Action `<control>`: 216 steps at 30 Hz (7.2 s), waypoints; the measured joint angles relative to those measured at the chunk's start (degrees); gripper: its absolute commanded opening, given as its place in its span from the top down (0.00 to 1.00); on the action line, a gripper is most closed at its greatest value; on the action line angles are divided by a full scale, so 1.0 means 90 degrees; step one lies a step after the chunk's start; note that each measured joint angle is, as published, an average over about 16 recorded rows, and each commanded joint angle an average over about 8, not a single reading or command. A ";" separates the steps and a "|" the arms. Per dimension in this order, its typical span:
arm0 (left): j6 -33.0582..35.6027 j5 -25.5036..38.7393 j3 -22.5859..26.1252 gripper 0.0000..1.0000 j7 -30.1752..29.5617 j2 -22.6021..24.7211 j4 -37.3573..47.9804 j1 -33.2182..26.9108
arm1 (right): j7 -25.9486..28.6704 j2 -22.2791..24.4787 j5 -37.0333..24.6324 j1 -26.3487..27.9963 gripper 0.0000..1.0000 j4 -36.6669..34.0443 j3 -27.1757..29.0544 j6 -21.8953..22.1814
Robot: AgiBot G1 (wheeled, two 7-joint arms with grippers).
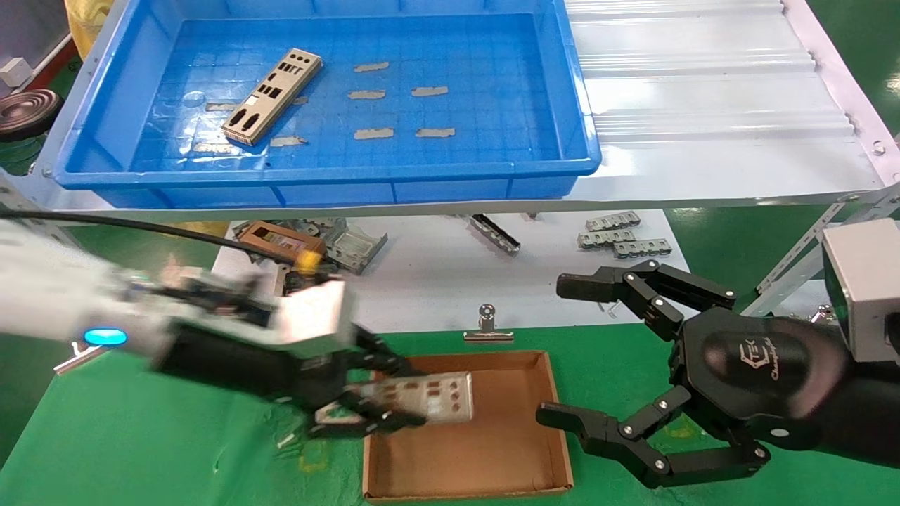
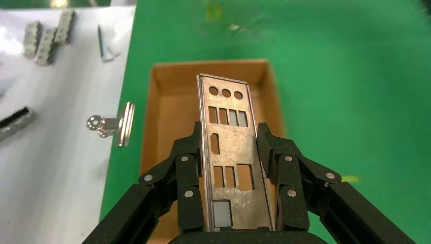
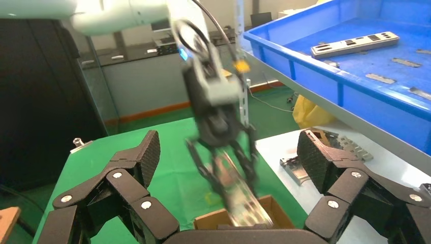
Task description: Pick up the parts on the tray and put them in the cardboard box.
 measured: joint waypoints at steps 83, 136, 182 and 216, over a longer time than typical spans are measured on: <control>0.0571 -0.1105 -0.0999 0.00 0.0935 0.0439 0.1183 0.1286 | 0.0000 0.0001 0.0002 -0.0001 0.00 -0.0002 0.0000 0.0002; 0.0377 -0.2595 -0.4553 0.00 -0.0420 -0.2302 -0.2759 0.3906 | -0.0001 0.0001 0.0003 -0.0001 0.00 -0.0003 0.0001 0.0003; 0.0371 -0.2585 -0.4538 0.00 -0.0421 -0.2294 -0.2742 0.3898 | -0.0001 0.0001 0.0003 -0.0002 0.00 -0.0003 0.0001 0.0004; 0.0371 -0.2582 -0.4531 0.00 -0.0420 -0.2288 -0.2734 0.3892 | -0.0001 0.0001 0.0003 -0.0002 0.00 -0.0003 0.0001 0.0004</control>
